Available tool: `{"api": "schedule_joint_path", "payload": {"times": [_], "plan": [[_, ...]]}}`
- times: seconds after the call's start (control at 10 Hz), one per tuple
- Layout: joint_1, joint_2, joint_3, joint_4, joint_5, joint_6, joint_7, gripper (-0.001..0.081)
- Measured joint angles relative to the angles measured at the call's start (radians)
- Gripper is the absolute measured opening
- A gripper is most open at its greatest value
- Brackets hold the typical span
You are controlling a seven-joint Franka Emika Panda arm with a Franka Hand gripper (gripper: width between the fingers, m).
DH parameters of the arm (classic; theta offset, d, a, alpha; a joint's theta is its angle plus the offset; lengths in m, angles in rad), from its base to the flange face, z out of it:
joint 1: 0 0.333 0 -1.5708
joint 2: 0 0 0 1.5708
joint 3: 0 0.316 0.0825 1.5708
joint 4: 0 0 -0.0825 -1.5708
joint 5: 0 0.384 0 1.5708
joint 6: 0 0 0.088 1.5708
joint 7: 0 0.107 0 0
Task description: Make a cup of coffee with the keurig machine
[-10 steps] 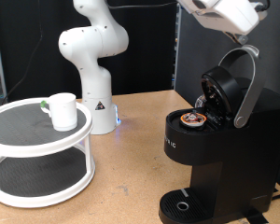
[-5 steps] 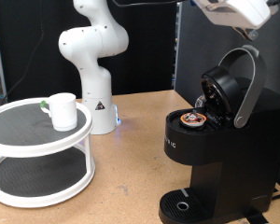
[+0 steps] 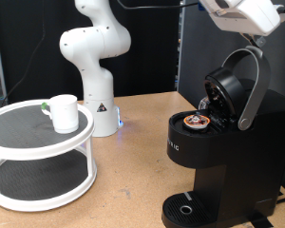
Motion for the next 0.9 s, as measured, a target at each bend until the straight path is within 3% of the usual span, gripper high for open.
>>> {"api": "schedule_joint_path", "payload": {"times": [0.3, 0.9], "plan": [[-0.011, -0.010, -0.008, -0.001, -0.070, -0.019, -0.001, 0.0007], [-0.082, -0.030, -0.070, 0.003, -0.232, -0.142, -0.031, 0.0007]]}}
